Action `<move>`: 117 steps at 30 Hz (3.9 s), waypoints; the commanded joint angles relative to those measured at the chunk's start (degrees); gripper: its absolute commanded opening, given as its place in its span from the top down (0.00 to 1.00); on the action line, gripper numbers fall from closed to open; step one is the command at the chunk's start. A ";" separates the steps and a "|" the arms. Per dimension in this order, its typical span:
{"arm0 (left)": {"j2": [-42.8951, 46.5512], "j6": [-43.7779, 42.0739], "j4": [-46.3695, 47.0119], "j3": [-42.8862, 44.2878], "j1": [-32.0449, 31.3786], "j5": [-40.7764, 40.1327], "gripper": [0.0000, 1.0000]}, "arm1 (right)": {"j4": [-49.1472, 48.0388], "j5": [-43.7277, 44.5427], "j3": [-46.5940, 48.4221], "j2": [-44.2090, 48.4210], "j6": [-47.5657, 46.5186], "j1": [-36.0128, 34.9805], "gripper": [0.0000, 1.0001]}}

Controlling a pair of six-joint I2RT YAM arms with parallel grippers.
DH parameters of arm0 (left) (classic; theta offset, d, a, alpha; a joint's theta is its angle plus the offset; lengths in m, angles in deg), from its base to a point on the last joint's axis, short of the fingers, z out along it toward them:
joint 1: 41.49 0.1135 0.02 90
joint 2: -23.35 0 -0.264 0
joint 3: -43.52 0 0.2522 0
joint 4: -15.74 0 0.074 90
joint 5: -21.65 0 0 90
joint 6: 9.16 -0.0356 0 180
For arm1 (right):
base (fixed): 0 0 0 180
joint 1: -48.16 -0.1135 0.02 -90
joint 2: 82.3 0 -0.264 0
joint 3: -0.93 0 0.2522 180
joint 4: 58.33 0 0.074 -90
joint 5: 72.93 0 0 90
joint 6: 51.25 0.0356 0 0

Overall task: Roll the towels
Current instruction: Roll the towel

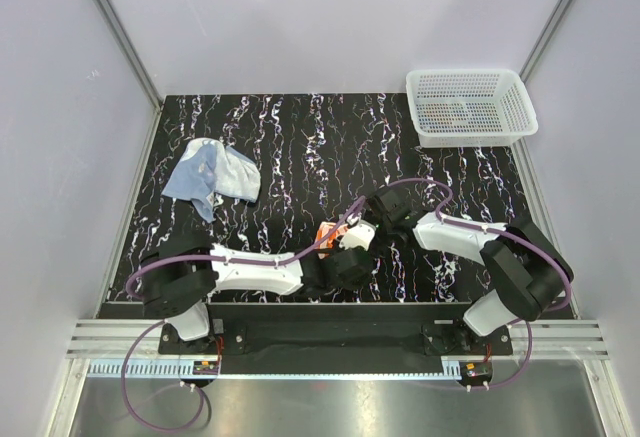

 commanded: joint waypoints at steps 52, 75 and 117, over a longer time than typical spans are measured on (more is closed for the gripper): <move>7.54 19.76 59.84 -36.47 30.88 49.27 1.00 | -33.55 -19.10 -16.74 8.82 -0.78 12.20 0.25; -6.09 27.24 80.34 -38.94 36.60 57.46 1.00 | -56.16 -20.15 -16.31 -11.22 3.27 6.57 0.34; 21.07 -2.38 11.69 -14.42 18.24 21.87 0.47 | 5.18 3.84 2.94 -0.58 -0.78 -1.07 1.00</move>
